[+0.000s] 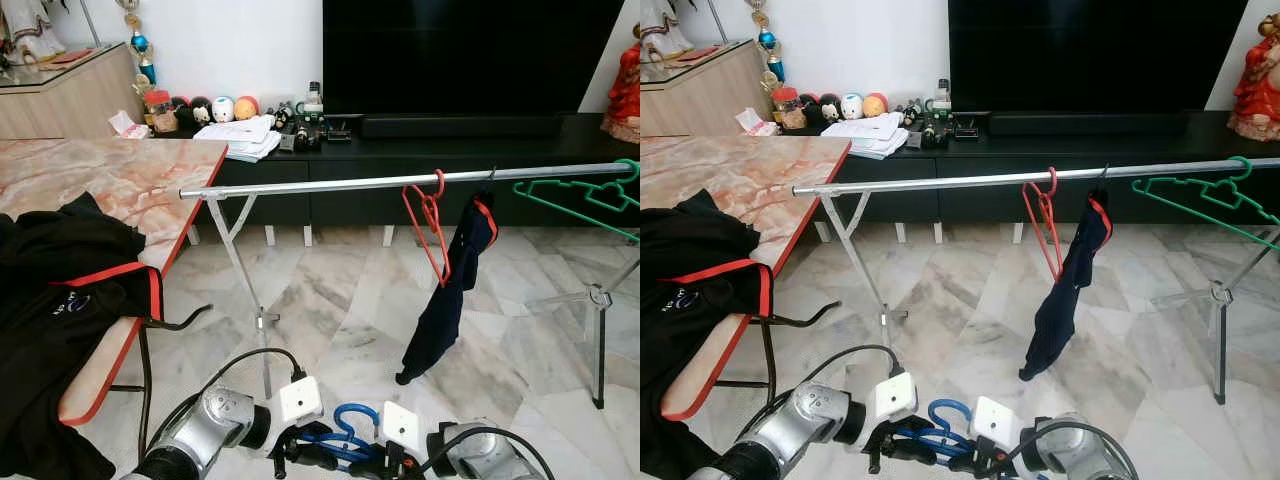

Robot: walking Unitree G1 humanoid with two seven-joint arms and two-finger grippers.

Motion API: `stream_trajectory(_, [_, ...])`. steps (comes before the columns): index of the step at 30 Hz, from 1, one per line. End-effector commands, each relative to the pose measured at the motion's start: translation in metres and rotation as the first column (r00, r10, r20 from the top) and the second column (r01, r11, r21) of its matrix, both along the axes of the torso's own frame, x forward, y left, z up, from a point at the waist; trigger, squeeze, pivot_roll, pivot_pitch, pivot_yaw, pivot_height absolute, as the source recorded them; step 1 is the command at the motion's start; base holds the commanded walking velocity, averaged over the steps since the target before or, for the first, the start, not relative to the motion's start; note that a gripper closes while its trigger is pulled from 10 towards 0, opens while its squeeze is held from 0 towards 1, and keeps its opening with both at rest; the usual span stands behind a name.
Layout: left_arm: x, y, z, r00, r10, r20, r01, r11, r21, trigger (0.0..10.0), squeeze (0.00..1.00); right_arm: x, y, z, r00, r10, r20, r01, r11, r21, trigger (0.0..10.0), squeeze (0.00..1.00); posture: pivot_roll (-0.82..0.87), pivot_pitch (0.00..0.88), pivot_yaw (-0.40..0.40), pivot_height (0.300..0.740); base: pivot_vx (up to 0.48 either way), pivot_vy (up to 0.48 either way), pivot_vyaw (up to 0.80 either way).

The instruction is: Hang hanger

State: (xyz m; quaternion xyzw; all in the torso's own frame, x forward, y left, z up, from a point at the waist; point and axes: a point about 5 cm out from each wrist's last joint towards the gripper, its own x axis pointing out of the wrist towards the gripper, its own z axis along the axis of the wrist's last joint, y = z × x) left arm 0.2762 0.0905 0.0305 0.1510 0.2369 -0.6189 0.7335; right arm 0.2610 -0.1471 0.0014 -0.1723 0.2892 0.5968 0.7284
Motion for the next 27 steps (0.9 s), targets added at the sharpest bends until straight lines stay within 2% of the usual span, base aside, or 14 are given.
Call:
stream_trajectory(1, [-0.001, 0.0, -0.001, 1.0, -0.031, 0.001, 0.031, 0.999, 0.016, 0.0, 0.0, 0.006, -0.001, 0.005, 0.999, -0.028, 0.023, 0.028, 0.999, 0.021, 10.0, 0.0, -0.06, 0.0, 0.043, 0.74, 0.0, 0.0, 0.0])
stream_trajectory(16, [-0.001, -0.001, -0.001, 0.999, -0.042, 0.012, 0.041, 0.999, 0.017, 0.0, 0.0, 0.007, -0.003, 0.006, 0.999, -0.041, 0.028, 0.04, 0.999, 0.013, 10.0, 0.0, -0.06, 0.0, 0.045, 0.74, 0.0, 0.0, 0.0])
stream_trajectory(17, [0.0, -0.001, -0.002, 0.999, -0.036, 0.016, 0.035, 0.999, 0.022, 0.0, 0.0, 0.007, -0.005, 0.005, 0.998, -0.047, 0.033, 0.047, 0.999, -0.007, 10.0, 0.6, -0.06, 0.0, 0.045, 0.74, 0.0, 0.0, 0.0])
stream_trajectory(19, [0.0, -0.001, -0.002, 0.999, -0.031, 0.02, 0.03, 0.999, 0.025, 0.0, 0.0, 0.008, -0.006, 0.004, 0.998, -0.05, 0.037, 0.051, 0.998, -0.02, 10.0, 0.6, -0.06, 0.0, 0.045, 0.74, 0.0, 0.0, 0.0])
stream_trajectory(20, [0.001, 0.0, -0.002, 1.0, -0.016, 0.025, 0.015, 0.999, 0.028, 0.0, 0.0, 0.008, -0.006, 0.004, 0.998, -0.052, 0.038, 0.053, 0.998, -0.027, 10.0, 1.0, -0.06, 0.0, 0.045, 0.74, 0.0, 0.0, 0.0])
stream_trajectory(26, [0.001, 0.008, -0.009, 0.999, 0.04, 0.037, -0.042, 0.998, 0.057, 0.0, 0.0, 0.007, -0.008, 0.003, 0.997, -0.055, 0.045, 0.057, 0.998, -0.038, 10.0, 1.0, -0.07, 0.0, 0.046, 0.74, 0.0, 0.0, 0.0])
stream_trajectory(27, [0.001, 0.009, -0.009, 0.998, 0.047, 0.035, -0.048, 0.997, 0.052, 0.0, 0.0, 0.008, -0.01, 0.003, 0.997, -0.058, 0.059, 0.062, 0.996, -0.065, 10.0, 1.0, -0.07, 0.0, 0.046, 0.74, 0.0, 0.0, 0.0])
